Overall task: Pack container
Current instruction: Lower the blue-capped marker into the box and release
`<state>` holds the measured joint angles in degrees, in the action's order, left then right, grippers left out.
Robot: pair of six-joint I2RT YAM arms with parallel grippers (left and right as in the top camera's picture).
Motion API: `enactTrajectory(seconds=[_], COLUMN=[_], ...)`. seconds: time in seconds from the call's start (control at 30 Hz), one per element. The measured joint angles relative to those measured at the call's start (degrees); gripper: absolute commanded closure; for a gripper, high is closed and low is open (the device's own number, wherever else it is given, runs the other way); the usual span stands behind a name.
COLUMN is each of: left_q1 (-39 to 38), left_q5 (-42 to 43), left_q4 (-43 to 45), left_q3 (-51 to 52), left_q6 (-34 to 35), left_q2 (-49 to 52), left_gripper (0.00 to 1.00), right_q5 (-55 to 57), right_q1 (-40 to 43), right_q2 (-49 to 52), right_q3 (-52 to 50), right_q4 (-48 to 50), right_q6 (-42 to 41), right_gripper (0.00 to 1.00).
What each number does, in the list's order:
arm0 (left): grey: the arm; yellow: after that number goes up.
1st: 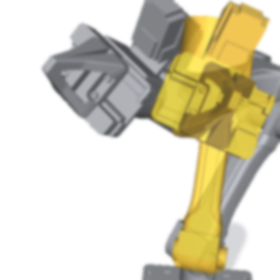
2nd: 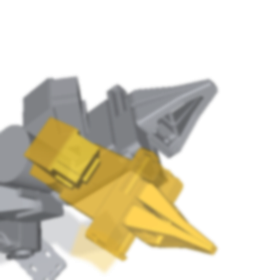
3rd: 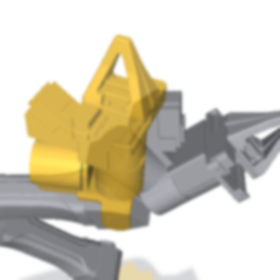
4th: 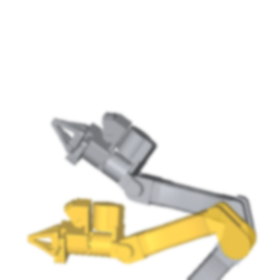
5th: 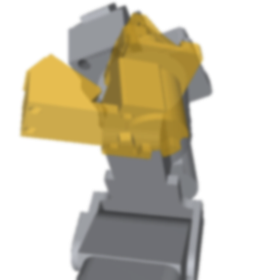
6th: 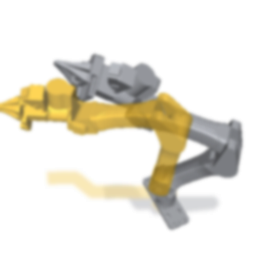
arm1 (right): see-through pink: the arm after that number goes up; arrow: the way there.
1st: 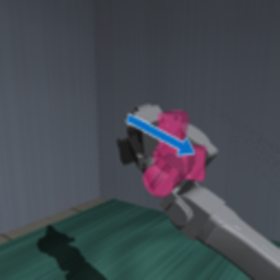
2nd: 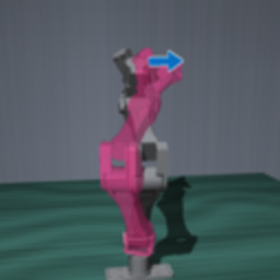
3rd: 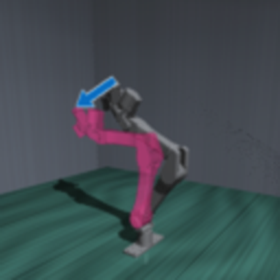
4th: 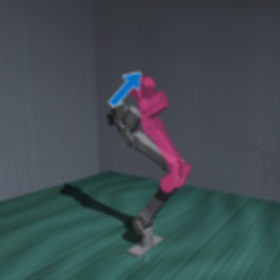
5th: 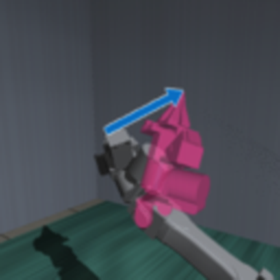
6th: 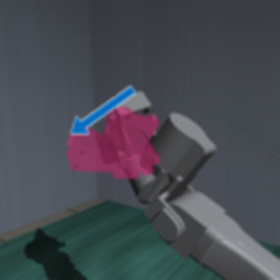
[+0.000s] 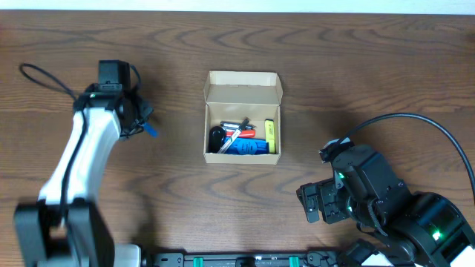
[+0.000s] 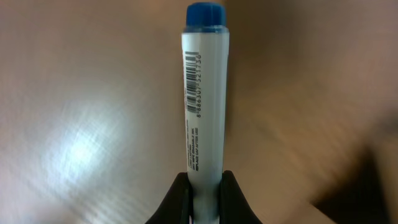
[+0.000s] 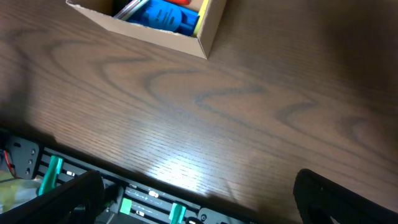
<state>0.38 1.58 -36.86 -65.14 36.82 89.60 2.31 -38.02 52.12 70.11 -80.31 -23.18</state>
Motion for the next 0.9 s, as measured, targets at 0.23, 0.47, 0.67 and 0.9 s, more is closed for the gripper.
enactTrajectory(seconds=[0.23,0.47,0.67,0.9], left_q1=[-10.99,-25.42,-32.76,-35.60], left_q5=[1.73,-1.60,0.26,2.14], left_q4=[4.37,3.96,4.11,3.58], left_q3=[-0.24,-2.75,-3.04,-3.04], left_q6=[-25.33,-43.63,-65.92,-84.35], left_q2=[-11.82,-11.08,-7.32,-2.69], left_gripper=[0.95,0.94,0.94,0.94], right_q5=[0.02,0.00,0.02,0.00], right_q1=[0.00,0.00,0.00,0.00], right_q2=[0.00,0.00,0.00,0.00], right_q3=[0.00,0.00,0.00,0.00], right_q4=[-0.02,-0.02,-0.02,-0.02], right_q6=[0.00,0.00,0.00,0.00], right_gripper=[0.01,0.01,0.01,0.01])
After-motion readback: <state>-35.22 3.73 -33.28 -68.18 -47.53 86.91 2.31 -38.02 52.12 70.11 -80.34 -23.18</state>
